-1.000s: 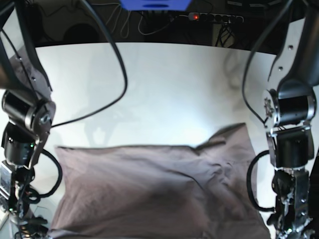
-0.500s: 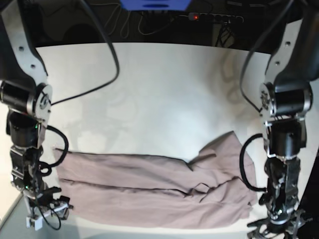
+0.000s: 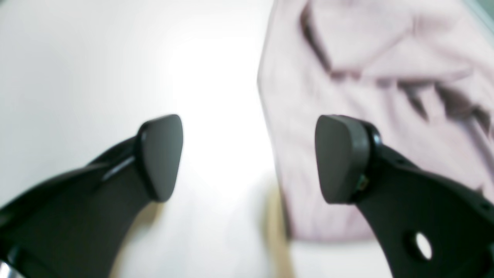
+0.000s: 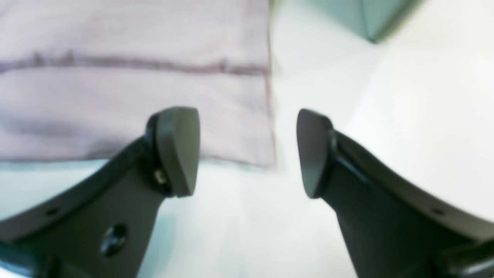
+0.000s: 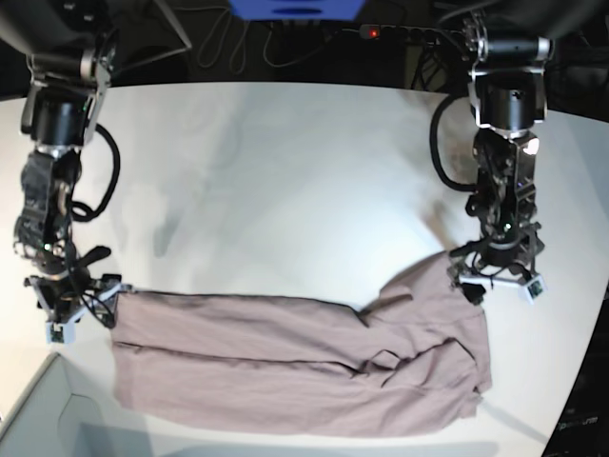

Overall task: Layout the t-shirt on the table in an organized manner, then fold the t-shirt properly
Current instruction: 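Lower the shirt flat onto the table with both grippers, then grasp the shirt's edge corners with both grippers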

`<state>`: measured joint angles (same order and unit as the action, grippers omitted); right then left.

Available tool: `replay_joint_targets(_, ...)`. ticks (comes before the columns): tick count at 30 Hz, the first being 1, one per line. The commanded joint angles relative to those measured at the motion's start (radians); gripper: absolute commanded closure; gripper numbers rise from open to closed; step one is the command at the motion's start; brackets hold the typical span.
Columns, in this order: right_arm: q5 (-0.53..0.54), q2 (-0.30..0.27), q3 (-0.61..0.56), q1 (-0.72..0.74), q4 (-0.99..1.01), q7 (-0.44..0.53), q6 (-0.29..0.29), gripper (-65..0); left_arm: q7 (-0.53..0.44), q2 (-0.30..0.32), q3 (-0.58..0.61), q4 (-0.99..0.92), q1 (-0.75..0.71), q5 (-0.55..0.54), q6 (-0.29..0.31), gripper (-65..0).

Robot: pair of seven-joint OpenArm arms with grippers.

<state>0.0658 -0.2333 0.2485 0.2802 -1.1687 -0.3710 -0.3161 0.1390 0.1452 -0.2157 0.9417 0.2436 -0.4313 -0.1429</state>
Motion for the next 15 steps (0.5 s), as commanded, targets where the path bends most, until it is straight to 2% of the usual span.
replay_joint_targets(1,0.013,-0.013,0.002,-0.012,-0.072,0.013,-0.005,-39.2,-0.028,0.003,0.003,0.02,0.01,-0.016,0.01,-51.3)
replay_joint_targets(6,0.013,0.036,0.002,-0.195,-0.282,-0.001,-0.005,-39.2,-0.028,-0.022,0.081,0.009,-0.013,-0.037,0.01,-51.3)
replay_joint_targets(10,0.009,0.09,0.002,-0.329,-0.426,-0.001,-0.005,-39.2,-0.029,-0.035,0.138,-0.072,0.003,-0.039,0.01,-51.3)
replay_joint_targets(15,0.009,0.134,0.002,-0.445,-0.546,-0.001,-0.005,-39.2,-0.029,-0.055,0.141,-0.189,0.036,-0.039,0.012,-51.2)
